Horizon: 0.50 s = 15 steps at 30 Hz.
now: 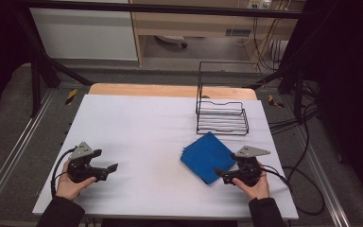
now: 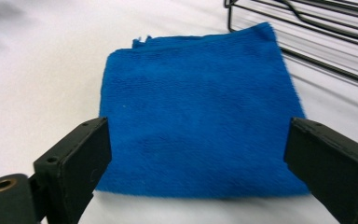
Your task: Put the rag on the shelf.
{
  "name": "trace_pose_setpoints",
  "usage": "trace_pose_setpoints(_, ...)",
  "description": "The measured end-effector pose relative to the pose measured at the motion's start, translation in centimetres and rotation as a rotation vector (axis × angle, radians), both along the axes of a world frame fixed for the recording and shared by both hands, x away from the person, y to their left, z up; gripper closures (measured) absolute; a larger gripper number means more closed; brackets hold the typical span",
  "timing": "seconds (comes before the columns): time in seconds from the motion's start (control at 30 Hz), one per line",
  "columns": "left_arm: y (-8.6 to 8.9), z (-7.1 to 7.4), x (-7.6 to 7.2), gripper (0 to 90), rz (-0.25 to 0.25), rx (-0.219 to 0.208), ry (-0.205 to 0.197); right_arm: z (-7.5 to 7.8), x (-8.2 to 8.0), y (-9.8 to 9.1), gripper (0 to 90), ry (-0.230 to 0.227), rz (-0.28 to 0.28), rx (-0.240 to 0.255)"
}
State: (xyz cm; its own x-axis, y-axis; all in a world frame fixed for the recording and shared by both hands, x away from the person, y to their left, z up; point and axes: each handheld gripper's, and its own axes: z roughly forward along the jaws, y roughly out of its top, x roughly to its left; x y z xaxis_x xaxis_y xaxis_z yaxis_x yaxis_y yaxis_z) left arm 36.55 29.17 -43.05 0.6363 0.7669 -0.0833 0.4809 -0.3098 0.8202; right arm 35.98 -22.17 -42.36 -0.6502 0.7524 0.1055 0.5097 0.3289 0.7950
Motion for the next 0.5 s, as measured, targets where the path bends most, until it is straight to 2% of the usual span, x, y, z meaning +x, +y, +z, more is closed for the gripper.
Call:
trace_pose_setpoints(0.13, 0.0, 0.0, 0.0, 8.4, 0.000, -0.002, 0.001, -0.1, 0.0, 1.2, 15.4, 0.012, 0.026, -0.012)
trace_pose_setpoints(0.17, 0.0, 0.0, 0.0, 8.6, 0.000, -0.001, 0.002, -0.1, 0.0, 1.9, 19.8, 0.009, 0.048, -0.024)
trace_pose_setpoints(0.23, 0.0, 0.0, 0.0, 8.9, 0.000, -0.002, 0.004, -0.2, 0.1, 2.8, 27.0, 0.013, 0.054, -0.024)
trace_pose_setpoints(0.4, 0.0, 0.0, 0.0, 9.1, 0.002, -0.001, 0.002, -0.3, 0.5, 4.6, 33.8, 0.015, 0.088, -0.031)
trace_pose_setpoints(0.5, 0.0, 0.0, 0.1, 9.3, 0.000, 0.000, 0.004, -0.6, 1.0, 6.3, 39.6, 0.017, 0.103, -0.062)
